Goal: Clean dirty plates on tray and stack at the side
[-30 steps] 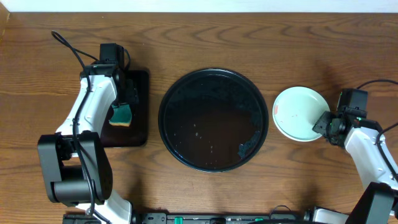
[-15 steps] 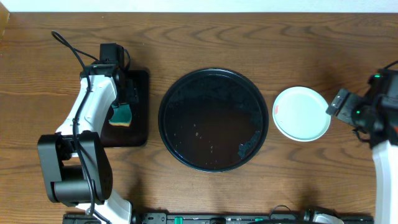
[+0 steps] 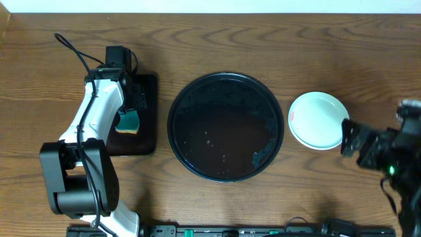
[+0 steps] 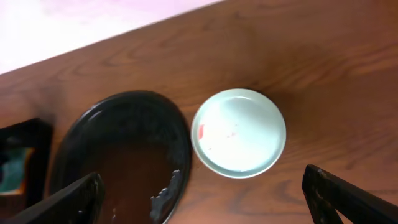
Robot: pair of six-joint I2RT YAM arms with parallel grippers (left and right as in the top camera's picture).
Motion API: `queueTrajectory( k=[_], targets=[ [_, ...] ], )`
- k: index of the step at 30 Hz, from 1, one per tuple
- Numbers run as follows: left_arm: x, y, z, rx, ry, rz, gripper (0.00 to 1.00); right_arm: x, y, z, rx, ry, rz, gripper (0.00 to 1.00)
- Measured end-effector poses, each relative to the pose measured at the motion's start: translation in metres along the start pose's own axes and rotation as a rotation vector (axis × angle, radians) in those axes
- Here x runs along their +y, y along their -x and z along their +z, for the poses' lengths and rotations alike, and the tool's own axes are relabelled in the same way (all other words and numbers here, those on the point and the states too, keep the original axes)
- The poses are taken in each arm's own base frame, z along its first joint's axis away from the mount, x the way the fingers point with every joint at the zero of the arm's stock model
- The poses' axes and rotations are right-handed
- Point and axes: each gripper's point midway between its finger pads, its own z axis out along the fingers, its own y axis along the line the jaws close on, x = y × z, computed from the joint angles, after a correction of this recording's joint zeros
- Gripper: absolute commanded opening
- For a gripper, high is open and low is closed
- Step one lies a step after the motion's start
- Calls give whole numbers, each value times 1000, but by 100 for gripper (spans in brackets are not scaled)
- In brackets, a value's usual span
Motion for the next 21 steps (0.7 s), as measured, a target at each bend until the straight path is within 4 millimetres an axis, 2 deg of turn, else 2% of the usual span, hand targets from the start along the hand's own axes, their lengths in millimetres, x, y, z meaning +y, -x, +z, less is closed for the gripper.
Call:
queueTrajectory(
  k=[5, 13, 17, 21],
  targets=[
    [0, 0, 0, 0, 0, 0, 77, 7, 0, -22, -76, 14, -42, 99],
    [0, 0, 0, 0, 0, 0, 77, 13, 19, -28, -170, 25, -195, 99],
    [0, 0, 0, 0, 0, 0, 77, 15, 37, -21, -260, 38, -262, 99],
    [0, 0, 0, -1, 0, 0, 77, 15, 44, 3, -377, 65, -318, 99]
  ],
)
